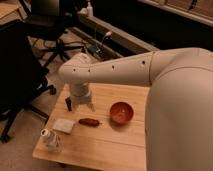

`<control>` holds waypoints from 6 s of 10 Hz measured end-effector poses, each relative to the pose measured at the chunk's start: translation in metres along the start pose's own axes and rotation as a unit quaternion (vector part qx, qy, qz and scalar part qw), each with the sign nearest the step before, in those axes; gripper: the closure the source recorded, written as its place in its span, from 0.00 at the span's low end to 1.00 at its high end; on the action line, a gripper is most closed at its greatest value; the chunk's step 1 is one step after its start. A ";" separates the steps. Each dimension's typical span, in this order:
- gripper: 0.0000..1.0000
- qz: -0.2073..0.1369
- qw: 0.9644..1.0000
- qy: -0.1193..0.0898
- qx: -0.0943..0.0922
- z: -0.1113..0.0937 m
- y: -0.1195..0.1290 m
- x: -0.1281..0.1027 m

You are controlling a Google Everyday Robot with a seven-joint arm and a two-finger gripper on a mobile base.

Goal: Pick up the ceramic bowl

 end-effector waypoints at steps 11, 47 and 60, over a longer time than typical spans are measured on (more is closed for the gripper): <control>0.35 0.000 1.000 0.000 0.000 0.000 0.000 0.000; 0.35 0.093 0.990 -0.074 0.070 0.086 -0.138 -0.032; 1.00 0.084 0.995 -0.036 0.049 0.137 -0.132 -0.061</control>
